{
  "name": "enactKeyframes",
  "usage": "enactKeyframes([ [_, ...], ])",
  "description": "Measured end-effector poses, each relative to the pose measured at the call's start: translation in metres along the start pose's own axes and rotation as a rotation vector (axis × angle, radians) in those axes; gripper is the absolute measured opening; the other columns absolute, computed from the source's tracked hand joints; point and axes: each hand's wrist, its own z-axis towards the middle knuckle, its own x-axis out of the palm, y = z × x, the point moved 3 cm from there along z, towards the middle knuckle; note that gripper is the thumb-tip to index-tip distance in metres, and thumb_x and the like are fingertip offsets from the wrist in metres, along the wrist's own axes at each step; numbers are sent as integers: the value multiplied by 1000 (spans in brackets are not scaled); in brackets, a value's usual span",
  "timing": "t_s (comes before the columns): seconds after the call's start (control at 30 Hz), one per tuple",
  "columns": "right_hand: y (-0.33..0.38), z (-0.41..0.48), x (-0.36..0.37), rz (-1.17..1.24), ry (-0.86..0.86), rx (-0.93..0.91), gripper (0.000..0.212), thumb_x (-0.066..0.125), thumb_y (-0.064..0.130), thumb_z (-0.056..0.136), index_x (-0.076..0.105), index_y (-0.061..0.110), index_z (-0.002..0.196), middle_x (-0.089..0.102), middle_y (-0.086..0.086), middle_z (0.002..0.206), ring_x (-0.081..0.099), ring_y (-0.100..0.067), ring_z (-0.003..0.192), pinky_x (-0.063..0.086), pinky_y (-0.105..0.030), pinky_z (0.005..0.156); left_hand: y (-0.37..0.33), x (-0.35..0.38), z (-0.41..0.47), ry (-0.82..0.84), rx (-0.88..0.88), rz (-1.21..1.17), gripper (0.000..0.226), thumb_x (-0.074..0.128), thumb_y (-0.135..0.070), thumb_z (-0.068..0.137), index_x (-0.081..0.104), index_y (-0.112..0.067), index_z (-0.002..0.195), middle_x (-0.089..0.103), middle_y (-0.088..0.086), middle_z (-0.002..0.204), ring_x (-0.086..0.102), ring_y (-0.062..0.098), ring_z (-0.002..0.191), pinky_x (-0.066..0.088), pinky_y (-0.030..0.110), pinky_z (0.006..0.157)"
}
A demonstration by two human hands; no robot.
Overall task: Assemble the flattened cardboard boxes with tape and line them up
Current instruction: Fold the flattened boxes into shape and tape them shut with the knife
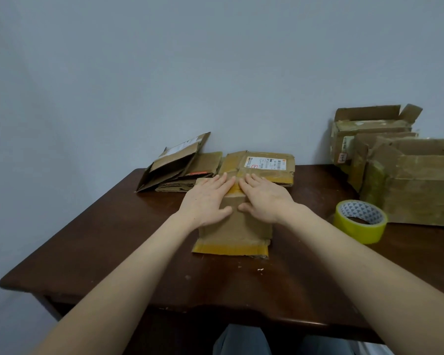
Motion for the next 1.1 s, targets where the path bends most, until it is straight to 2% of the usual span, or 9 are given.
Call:
enactKeyframes([
  [0.33, 4, -3, 1, 5, -32, 55, 71, 41, 45, 99, 10, 13, 154, 8, -9, 162, 8, -21, 149, 11, -36, 121, 3, -2, 3, 51, 61, 10, 71, 47, -43, 91, 15, -26, 152, 11, 4, 160, 12, 18, 147, 10, 35, 120],
  [0.47, 3, -9, -2, 42, 9, 56, 76, 48, 41, 97, 8, 11, 154, 5, -8, 162, 5, -22, 149, 8, -35, 121, -11, -7, 4, 49, -27, 20, 72, 50, -41, 90, 19, -20, 152, 15, 4, 159, 15, 19, 146, 12, 37, 119],
  [0.57, -3, -29, -10, 301, 11, 67, 72, 52, 24, 93, 14, 11, 153, 8, -5, 162, 8, -21, 149, 14, -35, 120, -28, -4, 3, 32, -81, 19, 74, 49, -40, 91, 15, -16, 152, 12, 3, 160, 13, 18, 146, 12, 40, 119],
  [0.67, -33, -55, -22, 550, -215, 264, 57, 46, 20, 93, 34, 20, 148, 30, 1, 155, 31, -21, 140, 31, -38, 112, -34, -4, 4, 36, -97, -11, 73, 46, -40, 92, 13, -19, 153, 10, 1, 160, 12, 17, 147, 12, 40, 119],
  [0.73, -62, -74, -23, 417, -280, 477, 47, 46, 23, 93, 45, 21, 140, 45, -2, 144, 45, -25, 129, 43, -40, 100, -40, -6, 6, 34, -78, -42, 70, 45, -38, 93, 14, -21, 153, 11, 0, 160, 12, 16, 147, 11, 39, 120],
  [0.83, -97, -101, -11, 211, -88, 693, 32, 50, 26, 93, 54, 12, 122, 55, -10, 127, 46, -31, 120, 47, -41, 88, -47, -11, 6, -2, -62, -103, 66, 47, -34, 92, 21, -22, 151, 18, 0, 159, 18, 16, 145, 17, 36, 119],
  [0.93, -113, -117, 10, 95, 76, 763, 27, 49, 24, 93, 61, 15, 115, 57, -10, 124, 45, -31, 122, 42, -37, 87, -43, -15, 3, -18, -82, -163, 64, 52, -32, 89, 30, -23, 148, 28, -1, 155, 31, 18, 139, 31, 35, 111],
  [1.0, -118, -120, 19, 52, 44, 770, 29, 47, 20, 91, 65, 21, 113, 60, -8, 121, 51, -29, 118, 40, -35, 89, -39, -16, 0, -23, -102, -184, 61, 53, -32, 88, 35, -23, 145, 32, -1, 151, 40, 19, 131, 39, 35, 104],
  [1.1, -121, -116, 11, 109, -112, 769, 31, 44, 18, 95, 66, 27, 115, 64, -5, 114, 57, -27, 110, 40, -36, 88, -35, -17, -2, -34, -88, -179, 60, 55, -35, 87, 39, -23, 144, 35, -2, 148, 41, 19, 129, 40, 34, 102],
])
